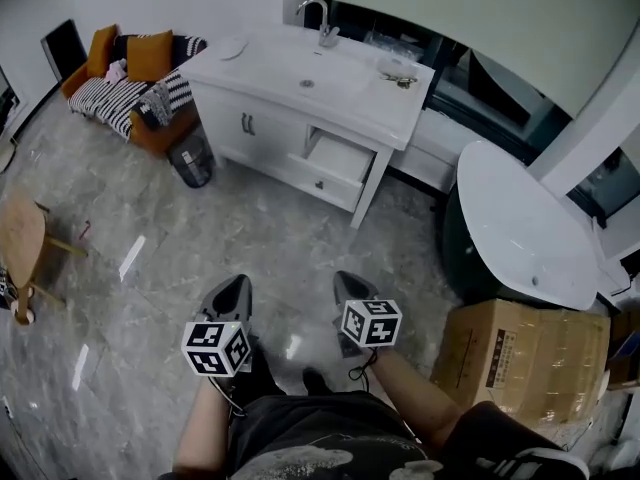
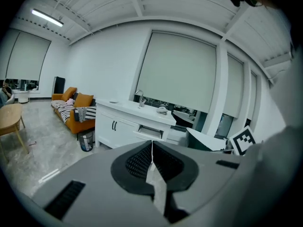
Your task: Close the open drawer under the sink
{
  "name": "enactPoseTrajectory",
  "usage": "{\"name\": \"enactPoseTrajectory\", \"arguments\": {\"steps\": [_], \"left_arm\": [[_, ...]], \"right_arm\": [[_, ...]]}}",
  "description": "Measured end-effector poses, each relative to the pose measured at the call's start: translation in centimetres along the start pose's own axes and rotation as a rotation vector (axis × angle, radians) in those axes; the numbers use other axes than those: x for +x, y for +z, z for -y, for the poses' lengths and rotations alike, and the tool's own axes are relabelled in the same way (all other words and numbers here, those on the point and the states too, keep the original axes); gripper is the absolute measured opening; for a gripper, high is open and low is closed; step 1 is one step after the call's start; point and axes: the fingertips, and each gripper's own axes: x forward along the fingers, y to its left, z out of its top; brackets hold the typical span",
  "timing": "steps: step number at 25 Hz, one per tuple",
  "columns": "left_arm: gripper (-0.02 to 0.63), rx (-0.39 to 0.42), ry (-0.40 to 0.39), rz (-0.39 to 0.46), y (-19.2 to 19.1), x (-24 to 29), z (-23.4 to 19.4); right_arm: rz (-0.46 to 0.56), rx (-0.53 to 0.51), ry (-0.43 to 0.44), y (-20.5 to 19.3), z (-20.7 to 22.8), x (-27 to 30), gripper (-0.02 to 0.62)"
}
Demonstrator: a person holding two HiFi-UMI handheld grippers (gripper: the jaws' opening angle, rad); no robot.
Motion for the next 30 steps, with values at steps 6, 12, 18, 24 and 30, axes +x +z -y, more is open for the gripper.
{"name": "enactPoseTrajectory", "arguments": {"steps": [6,12,18,24,30], "left_arm": [[0.017,0.018,-0.113,-0.026,2.7,6.1,-5.4],[0.017,0.062,-0.225,-0.059,6.6,12.5,-11.0],[0.017,0.099,-0.337,-0.131,7.9,16.8,-14.9],[0.017,0.125,-0.409,-0.201,6.3,19.0,-18.2],[0.017,0.097,-0.401,-0.240,5.3,21.4,-20.0]], "right_arm": [[0.015,0.042,-0.136,1.7,0.5,4.9,0.029],[0.062,0.164,-0.304,3.5,1.0,9.8,0.029],[0.120,0.262,-0.453,4.9,0.5,12.8,0.031],[0.131,0.306,-0.548,3.3,-0.8,15.5,0.031],[0.085,0.299,-0.586,2.6,-0.1,18.5,0.031]]}}
